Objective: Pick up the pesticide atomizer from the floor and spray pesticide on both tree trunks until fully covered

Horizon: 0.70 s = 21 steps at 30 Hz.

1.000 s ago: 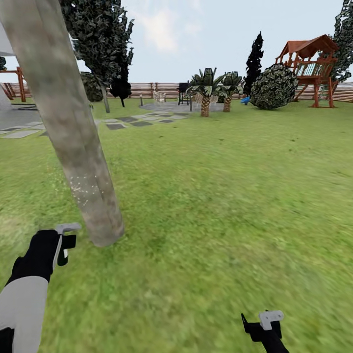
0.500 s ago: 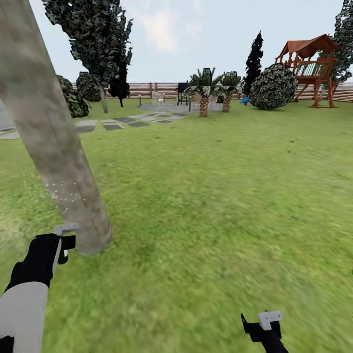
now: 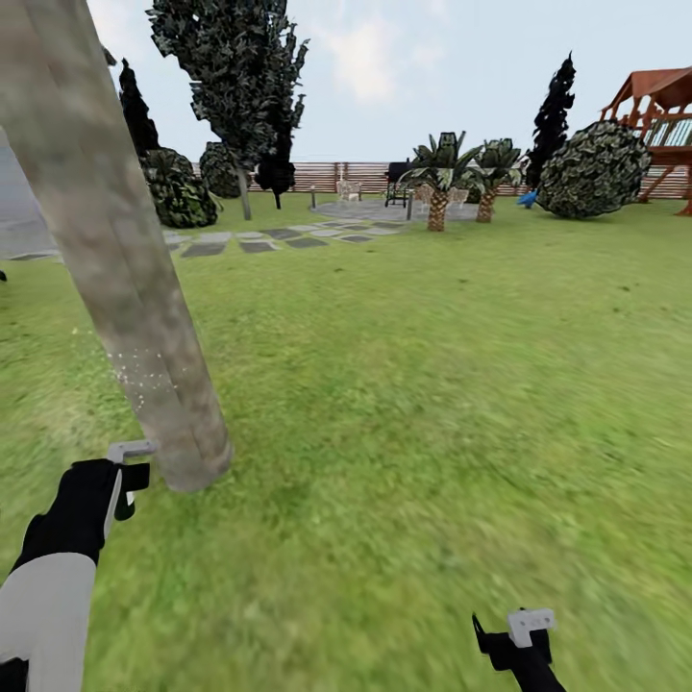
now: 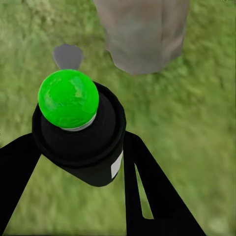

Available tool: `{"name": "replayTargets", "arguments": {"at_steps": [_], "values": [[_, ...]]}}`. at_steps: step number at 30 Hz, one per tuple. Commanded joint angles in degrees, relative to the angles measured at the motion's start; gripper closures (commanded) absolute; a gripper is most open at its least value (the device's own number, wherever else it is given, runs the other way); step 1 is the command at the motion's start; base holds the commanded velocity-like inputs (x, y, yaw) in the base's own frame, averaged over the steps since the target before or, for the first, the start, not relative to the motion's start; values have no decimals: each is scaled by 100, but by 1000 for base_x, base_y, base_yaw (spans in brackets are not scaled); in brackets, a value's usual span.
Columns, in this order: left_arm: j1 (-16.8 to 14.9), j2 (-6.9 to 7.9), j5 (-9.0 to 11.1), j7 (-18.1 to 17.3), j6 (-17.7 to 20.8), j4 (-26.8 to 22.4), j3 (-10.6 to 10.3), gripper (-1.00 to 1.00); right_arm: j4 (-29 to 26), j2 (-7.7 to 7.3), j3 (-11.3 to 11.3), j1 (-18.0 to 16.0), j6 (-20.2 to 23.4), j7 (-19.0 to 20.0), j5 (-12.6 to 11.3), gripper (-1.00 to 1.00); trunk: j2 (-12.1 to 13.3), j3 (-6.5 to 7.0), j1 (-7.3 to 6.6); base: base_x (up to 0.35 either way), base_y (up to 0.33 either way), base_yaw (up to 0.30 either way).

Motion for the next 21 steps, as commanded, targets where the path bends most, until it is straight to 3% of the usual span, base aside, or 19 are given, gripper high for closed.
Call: {"name": "replayTargets", "arguments": {"at_steps": [1,21], "values": [[-6,-4,-64,-52,21,-6,9,100,4,-1,-49,-2,-18,9,46,-100,-2,-5,1,167,-259,175],[-6,-66,-66,-24,12,3,16,100,4,-1,-49,-2,-18,9,46,-100,-2,-5,1,177,-246,16]]}}
